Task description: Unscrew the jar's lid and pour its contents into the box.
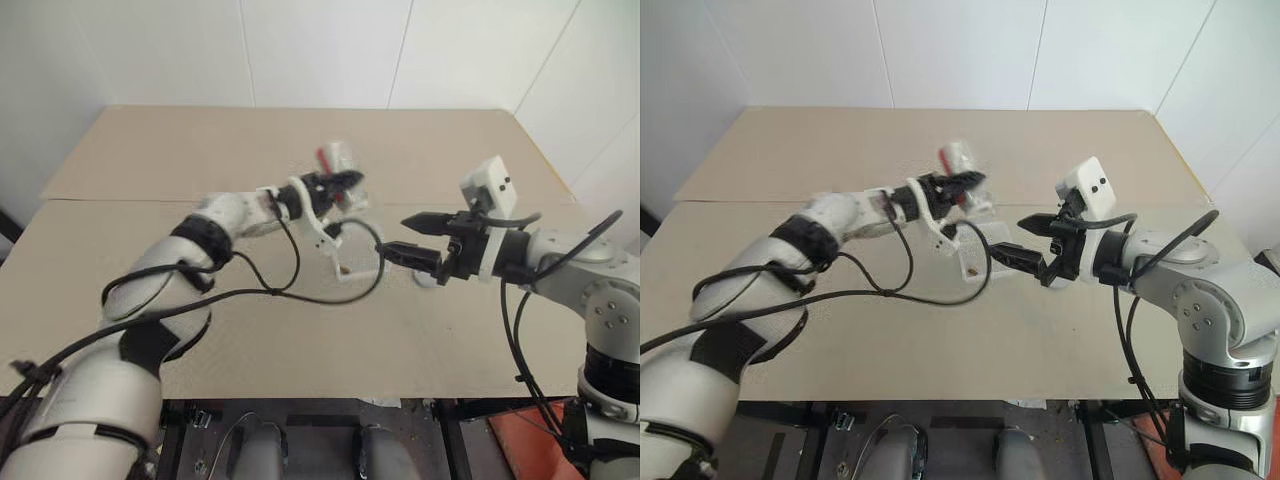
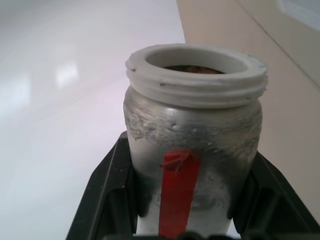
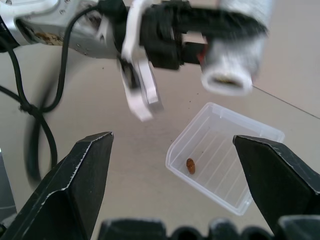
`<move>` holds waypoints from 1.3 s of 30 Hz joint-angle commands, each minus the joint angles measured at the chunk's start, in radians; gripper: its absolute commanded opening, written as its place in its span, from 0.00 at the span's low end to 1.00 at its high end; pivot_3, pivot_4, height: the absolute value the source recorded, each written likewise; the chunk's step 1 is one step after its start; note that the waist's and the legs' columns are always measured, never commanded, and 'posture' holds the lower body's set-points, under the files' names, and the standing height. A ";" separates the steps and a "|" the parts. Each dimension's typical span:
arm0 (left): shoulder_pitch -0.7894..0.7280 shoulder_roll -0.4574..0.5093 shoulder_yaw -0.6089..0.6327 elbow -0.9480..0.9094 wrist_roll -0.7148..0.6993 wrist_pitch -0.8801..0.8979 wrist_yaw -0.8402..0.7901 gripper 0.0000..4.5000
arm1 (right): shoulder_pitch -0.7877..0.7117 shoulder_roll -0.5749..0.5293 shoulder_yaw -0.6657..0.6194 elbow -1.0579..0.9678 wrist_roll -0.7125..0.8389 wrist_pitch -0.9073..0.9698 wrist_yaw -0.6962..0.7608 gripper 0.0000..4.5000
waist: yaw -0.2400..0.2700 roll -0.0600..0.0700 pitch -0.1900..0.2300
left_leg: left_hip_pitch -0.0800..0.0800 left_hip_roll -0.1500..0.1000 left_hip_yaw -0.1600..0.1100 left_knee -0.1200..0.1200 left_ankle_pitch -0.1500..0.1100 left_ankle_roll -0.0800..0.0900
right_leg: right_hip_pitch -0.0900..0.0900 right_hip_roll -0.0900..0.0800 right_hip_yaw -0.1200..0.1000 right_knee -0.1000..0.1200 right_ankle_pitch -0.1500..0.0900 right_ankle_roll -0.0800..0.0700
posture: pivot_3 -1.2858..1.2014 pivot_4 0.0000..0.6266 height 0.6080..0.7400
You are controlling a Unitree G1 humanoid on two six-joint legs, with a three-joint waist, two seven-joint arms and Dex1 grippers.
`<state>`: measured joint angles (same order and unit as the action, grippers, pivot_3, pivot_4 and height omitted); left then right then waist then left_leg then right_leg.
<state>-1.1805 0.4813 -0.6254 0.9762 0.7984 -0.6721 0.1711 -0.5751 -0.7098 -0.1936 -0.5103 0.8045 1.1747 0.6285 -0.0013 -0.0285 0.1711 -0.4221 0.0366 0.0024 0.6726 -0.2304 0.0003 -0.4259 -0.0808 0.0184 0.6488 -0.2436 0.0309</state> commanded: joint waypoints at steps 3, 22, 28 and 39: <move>0.311 0.010 0.341 -0.436 -0.771 0.290 -0.607 0.43 | 0.015 -0.054 0.041 -0.017 -0.042 -0.128 0.070 0.99 | -0.009 0.000 0.000 | -0.001 0.001 0.000 0.004 0.000 0.000 | 0.001 0.000 -0.001 0.001 0.000 0.000 | 0.52 0.24 1.00; 0.644 -0.119 0.621 -0.703 -1.124 0.727 -0.814 0.43 | 0.012 -0.071 0.069 0.017 -0.056 -0.192 0.111 0.99 | -0.007 0.001 0.000 | 0.003 0.000 -0.003 0.006 0.000 0.000 | 0.006 0.000 -0.002 0.000 0.000 0.000 | 0.52 0.24 1.00; 0.659 -0.122 0.611 -0.648 -1.077 0.675 -0.859 0.43 | 0.029 -0.074 0.066 0.000 -0.054 -0.200 0.116 0.99 | -0.009 0.001 0.000 | 0.003 0.000 -0.003 0.006 0.000 0.000 | 0.006 0.001 -0.001 0.000 0.000 0.000 | 0.52 0.24 1.00; 0.770 -0.062 0.643 -0.765 -1.095 0.736 -0.913 0.99 | 0.029 -0.068 0.082 0.008 -0.065 -0.219 0.127 1.00 | -0.011 0.001 0.000 | 0.003 0.000 -0.003 0.006 0.000 0.000 | 0.006 0.001 -0.001 0.000 0.000 0.000 | 0.52 0.24 1.00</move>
<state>-0.4221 0.3939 -0.0164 0.2791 -0.2774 0.0484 -0.7251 -0.5375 -0.7758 -0.0942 -0.4813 0.7311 0.9882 0.7510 -0.0122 -0.0279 0.1707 -0.4192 0.0370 -0.0001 0.6786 -0.2305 0.0005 -0.4199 -0.0799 0.0175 0.6488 -0.2433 0.0313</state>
